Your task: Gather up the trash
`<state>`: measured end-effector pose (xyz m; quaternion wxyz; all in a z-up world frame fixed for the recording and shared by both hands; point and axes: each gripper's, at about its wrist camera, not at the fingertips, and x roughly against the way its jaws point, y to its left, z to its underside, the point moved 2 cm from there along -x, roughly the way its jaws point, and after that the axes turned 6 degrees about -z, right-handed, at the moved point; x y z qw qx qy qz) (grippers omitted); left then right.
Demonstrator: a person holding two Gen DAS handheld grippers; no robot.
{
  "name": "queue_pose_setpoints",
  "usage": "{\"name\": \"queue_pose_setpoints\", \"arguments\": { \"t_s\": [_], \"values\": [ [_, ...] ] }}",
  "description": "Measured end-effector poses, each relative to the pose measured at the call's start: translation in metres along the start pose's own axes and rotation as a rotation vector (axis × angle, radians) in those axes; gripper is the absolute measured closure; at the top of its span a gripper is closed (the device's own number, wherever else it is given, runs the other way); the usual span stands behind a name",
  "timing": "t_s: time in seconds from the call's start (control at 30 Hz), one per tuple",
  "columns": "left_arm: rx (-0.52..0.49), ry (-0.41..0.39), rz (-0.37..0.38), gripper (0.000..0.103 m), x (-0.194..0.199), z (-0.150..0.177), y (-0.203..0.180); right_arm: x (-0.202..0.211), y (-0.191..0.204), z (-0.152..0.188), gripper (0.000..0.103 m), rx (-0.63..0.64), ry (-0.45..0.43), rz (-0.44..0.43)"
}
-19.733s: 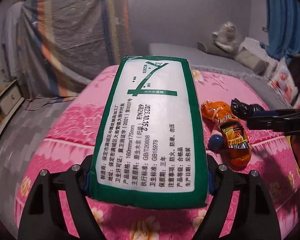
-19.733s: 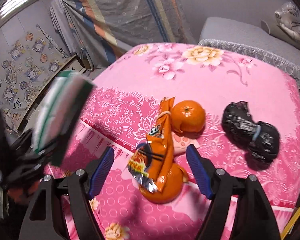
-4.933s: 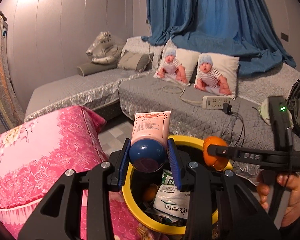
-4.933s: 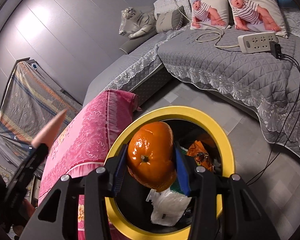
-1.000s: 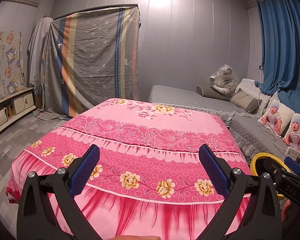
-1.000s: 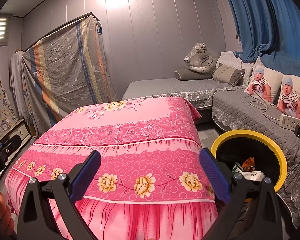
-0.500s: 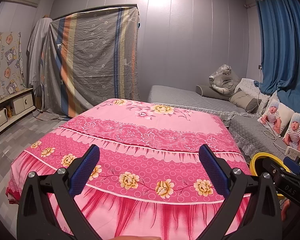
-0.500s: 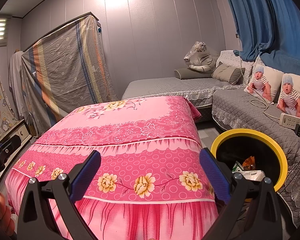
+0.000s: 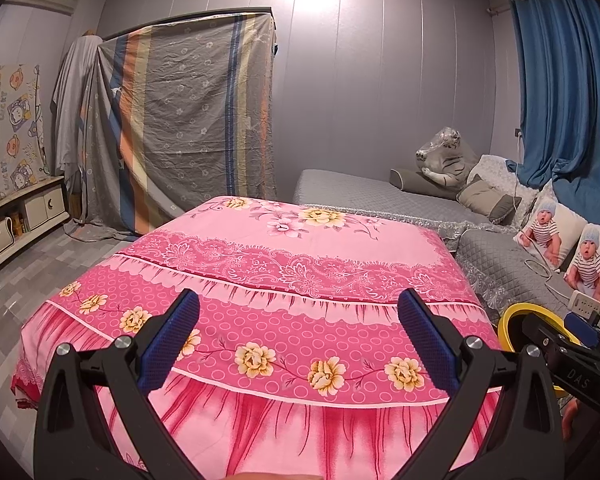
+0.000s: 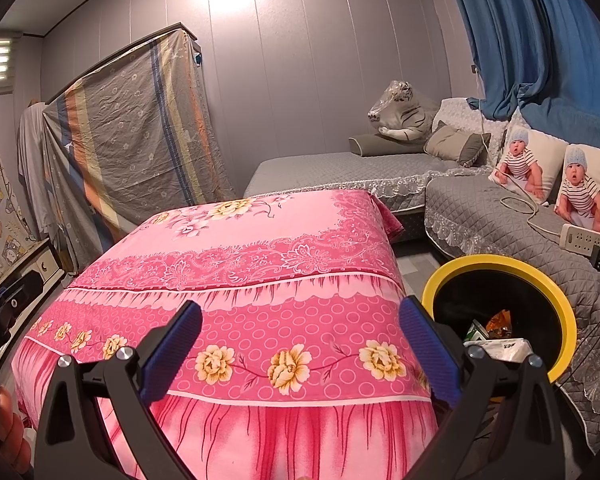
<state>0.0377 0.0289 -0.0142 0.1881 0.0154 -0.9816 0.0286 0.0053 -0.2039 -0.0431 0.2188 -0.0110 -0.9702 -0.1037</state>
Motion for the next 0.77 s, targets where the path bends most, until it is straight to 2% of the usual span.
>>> {"name": "queue_pose_setpoints", "arguments": {
  "t_s": [0.37, 0.77],
  "values": [
    [0.001, -0.012, -0.017, 0.008, 0.0013, 0.0026, 0.0014, -0.0017, -0.0003, 0.0002, 0.008, 0.0, 0.006, -0.001],
    [0.004, 0.003, 0.003, 0.008, 0.0002, 0.0031, 0.0017, -0.0034, 0.0003, 0.0035, 0.008, -0.001, 0.012, -0.006]
  ]
}}
